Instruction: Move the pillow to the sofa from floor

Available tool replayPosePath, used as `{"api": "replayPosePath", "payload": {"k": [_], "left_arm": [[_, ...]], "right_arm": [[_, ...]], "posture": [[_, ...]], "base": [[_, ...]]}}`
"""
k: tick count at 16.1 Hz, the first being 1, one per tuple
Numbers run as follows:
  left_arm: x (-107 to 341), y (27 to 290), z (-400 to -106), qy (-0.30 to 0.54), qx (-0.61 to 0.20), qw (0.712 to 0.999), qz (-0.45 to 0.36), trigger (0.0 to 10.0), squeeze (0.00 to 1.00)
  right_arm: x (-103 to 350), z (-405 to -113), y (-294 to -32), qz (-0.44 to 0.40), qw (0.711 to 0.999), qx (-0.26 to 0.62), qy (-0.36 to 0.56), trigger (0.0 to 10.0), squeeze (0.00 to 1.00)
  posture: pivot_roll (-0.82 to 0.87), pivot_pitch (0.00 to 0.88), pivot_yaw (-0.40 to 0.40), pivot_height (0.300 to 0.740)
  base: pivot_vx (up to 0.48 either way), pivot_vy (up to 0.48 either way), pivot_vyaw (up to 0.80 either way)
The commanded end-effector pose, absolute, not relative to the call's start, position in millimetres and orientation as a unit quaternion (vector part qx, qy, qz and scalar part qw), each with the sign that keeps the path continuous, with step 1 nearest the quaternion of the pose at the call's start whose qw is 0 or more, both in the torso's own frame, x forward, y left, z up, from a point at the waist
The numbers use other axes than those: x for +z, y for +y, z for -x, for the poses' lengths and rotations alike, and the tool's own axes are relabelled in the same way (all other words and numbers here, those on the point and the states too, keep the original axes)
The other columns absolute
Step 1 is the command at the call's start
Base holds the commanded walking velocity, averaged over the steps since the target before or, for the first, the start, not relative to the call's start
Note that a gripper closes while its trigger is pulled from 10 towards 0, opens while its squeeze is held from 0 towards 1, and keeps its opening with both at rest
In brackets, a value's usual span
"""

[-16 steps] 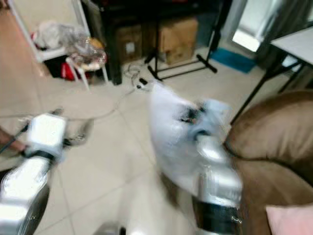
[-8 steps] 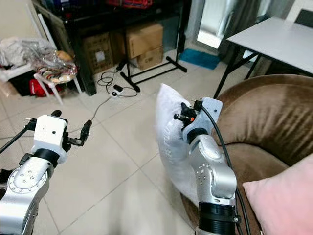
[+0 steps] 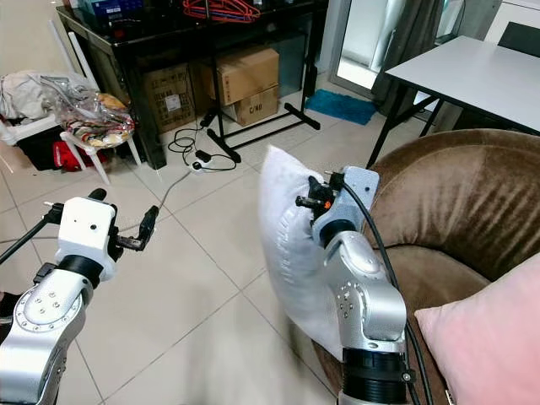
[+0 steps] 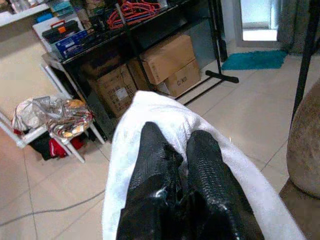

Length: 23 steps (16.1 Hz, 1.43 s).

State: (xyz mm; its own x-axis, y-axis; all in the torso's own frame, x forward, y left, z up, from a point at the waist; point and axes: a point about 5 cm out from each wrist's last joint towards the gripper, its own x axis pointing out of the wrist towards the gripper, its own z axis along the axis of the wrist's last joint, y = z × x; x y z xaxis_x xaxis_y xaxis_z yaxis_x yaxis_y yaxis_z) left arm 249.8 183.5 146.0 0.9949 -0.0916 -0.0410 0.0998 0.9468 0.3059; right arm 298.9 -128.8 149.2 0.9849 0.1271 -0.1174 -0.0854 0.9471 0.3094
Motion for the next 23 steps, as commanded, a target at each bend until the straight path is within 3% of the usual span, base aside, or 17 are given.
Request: {"api": "replayPosePath", "payload": {"k": [1, 3, 8, 13, 20, 23], "left_arm": [[146, 183, -252, 0.015, -0.049, 0.986, -0.158, 10.0, 0.0], [146, 183, -253, 0.014, -0.05, 0.986, -0.159, 10.0, 0.0], [148, 182, -253, 0.009, -0.05, 0.986, -0.16, 10.0, 0.0], [150, 181, -253, 0.004, -0.064, 0.988, -0.139, 10.0, 0.0], [151, 182, -252, 0.004, -0.066, 0.989, -0.134, 10.0, 0.0], [151, 183, -251, 0.004, -0.067, 0.989, -0.133, 10.0, 0.0]], "right_arm": [[164, -302, -124, -0.147, 0.986, 0.072, 0.028, 10.0, 0.0], [162, -302, -123, -0.145, 0.986, 0.073, 0.036, 10.0, 0.0], [159, -301, -122, -0.15, 0.985, 0.076, 0.048, 10.0, 0.0], [166, -301, -111, -0.137, 0.983, 0.121, 0.029, 10.0, 0.0], [196, -304, -104, -0.161, 0.975, 0.149, -0.027, 10.0, 0.0], [192, -305, -105, -0.165, 0.976, 0.143, -0.016, 10.0, 0.0]], "posture": [[-0.03, 0.0, 0.019, 0.74], [-0.03, 0.0, 0.019, 0.74], [-0.03, 0.0, 0.021, 0.74], [-0.03, 0.0, 0.022, 0.74], [-0.02, 0.0, 0.026, 0.74], [-0.02, 0.0, 0.023, 0.74]], "base": [[0.0, 0.0, 0.0], [0.0, 0.0, 0.0], [0.0, 0.0, -0.8], [0.0, 0.0, 0.0], [0.254, 0.0, 0.0], [0.259, 0.0, -0.76]]}}
